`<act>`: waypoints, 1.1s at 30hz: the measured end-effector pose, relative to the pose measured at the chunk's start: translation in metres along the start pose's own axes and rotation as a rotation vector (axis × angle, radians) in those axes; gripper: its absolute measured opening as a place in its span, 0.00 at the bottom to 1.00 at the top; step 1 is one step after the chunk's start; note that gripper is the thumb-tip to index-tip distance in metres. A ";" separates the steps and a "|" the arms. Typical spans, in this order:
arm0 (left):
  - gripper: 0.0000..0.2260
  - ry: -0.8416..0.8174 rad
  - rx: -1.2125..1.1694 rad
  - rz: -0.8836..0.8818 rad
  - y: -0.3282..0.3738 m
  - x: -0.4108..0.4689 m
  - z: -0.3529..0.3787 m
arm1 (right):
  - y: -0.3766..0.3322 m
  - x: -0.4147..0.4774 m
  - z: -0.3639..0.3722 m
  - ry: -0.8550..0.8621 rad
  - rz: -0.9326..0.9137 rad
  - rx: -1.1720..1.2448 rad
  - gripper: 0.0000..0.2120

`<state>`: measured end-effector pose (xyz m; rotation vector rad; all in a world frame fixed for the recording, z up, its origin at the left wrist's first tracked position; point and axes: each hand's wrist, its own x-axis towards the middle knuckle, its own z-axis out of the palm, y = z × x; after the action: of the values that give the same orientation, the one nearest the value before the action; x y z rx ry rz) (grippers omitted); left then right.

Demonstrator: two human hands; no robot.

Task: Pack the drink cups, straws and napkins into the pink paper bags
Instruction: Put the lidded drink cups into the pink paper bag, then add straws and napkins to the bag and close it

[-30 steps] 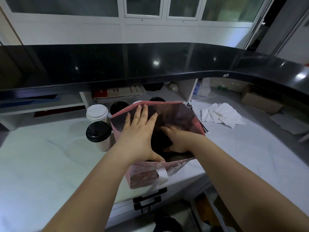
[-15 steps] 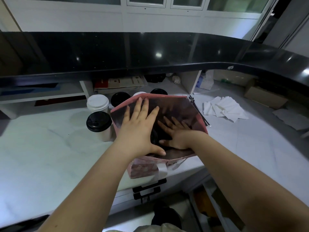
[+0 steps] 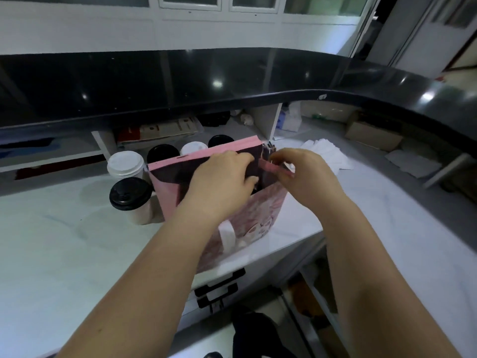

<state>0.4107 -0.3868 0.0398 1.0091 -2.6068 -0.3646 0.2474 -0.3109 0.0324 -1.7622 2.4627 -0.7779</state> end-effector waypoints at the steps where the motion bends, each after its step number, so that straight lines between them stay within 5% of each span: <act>1: 0.13 0.016 -0.005 0.019 0.011 0.003 0.003 | 0.009 -0.006 -0.003 0.010 0.038 0.013 0.08; 16: 0.16 -0.123 0.103 0.063 0.149 0.079 0.109 | 0.145 -0.042 -0.039 0.116 0.369 0.042 0.13; 22: 0.19 -0.231 0.082 -0.125 0.142 0.101 0.188 | 0.197 -0.032 0.001 0.015 0.342 0.102 0.13; 33: 0.24 -0.150 0.093 -0.486 0.099 0.128 0.264 | 0.254 0.030 0.078 -0.275 0.236 0.224 0.15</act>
<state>0.1603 -0.3715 -0.1417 1.7115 -2.4971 -0.4487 0.0347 -0.3069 -0.1297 -1.3702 2.2488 -0.7045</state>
